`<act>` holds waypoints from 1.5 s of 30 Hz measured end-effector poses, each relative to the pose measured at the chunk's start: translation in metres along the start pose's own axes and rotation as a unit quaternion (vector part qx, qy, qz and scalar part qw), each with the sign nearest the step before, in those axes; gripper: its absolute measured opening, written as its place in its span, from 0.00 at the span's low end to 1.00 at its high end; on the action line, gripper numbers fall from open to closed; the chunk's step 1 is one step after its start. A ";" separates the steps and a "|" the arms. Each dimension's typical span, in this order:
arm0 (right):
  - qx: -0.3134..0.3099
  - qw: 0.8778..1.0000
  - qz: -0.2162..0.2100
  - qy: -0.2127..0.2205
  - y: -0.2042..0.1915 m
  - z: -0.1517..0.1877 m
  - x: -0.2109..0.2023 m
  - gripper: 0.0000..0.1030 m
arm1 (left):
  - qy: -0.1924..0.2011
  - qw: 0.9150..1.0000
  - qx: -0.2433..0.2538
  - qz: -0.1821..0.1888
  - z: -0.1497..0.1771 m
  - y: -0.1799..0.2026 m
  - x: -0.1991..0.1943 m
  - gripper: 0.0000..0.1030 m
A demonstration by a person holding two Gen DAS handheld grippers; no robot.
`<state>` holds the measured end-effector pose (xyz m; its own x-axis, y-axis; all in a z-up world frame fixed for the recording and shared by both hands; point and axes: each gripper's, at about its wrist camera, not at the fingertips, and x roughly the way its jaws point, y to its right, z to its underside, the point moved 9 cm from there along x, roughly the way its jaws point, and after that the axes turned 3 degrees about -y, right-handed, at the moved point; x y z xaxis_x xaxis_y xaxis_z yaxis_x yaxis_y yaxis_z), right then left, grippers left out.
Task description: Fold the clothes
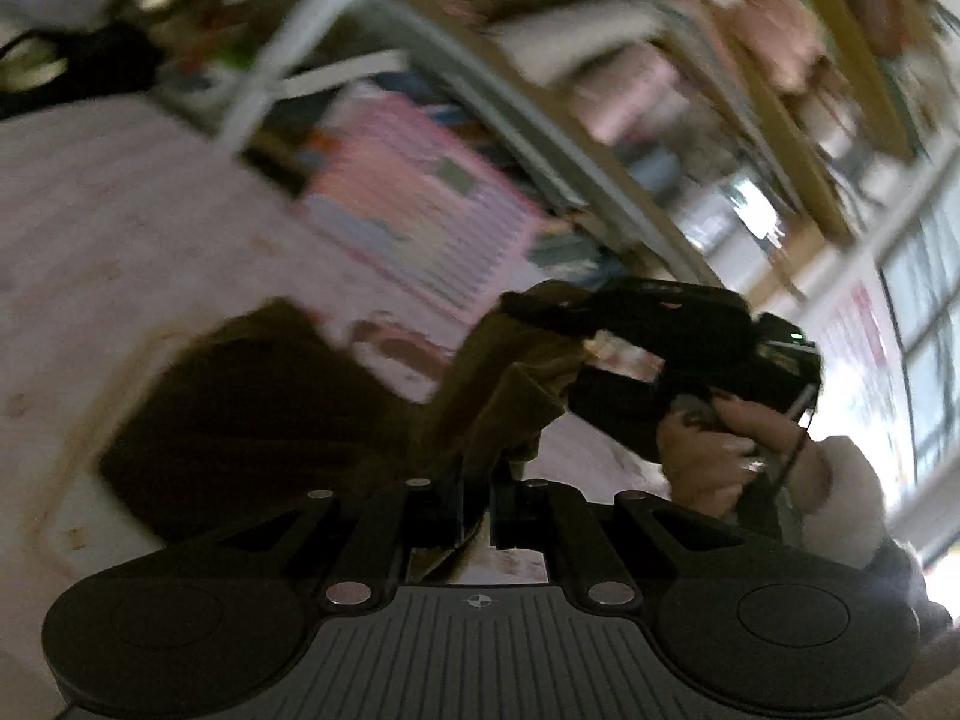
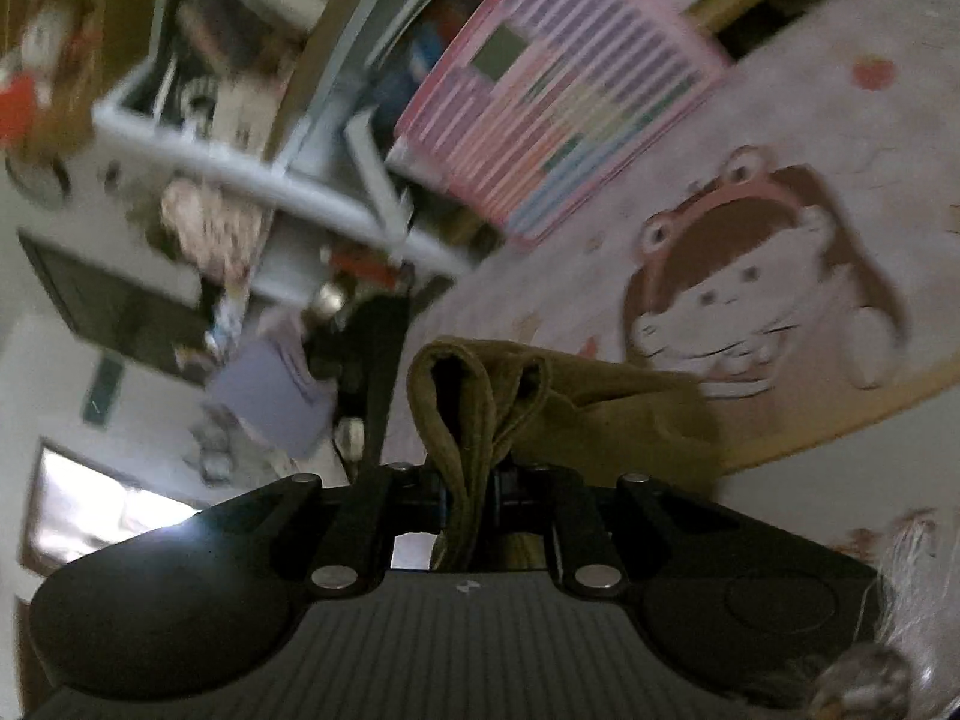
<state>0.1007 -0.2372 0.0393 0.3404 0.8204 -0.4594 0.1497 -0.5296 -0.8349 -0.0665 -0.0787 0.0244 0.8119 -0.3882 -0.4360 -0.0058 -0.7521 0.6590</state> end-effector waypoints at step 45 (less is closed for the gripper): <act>-0.052 0.948 0.289 0.120 0.035 0.140 0.041 0.55 | -0.145 0.974 0.170 0.046 -0.078 -0.099 0.076 0.19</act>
<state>-0.0103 -0.1918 -0.0512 0.5926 0.3201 -0.7391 -0.0398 -0.9049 -0.4238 0.0413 0.0075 -0.0267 0.5993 -0.5600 -0.5720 -0.3041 -0.8203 0.4844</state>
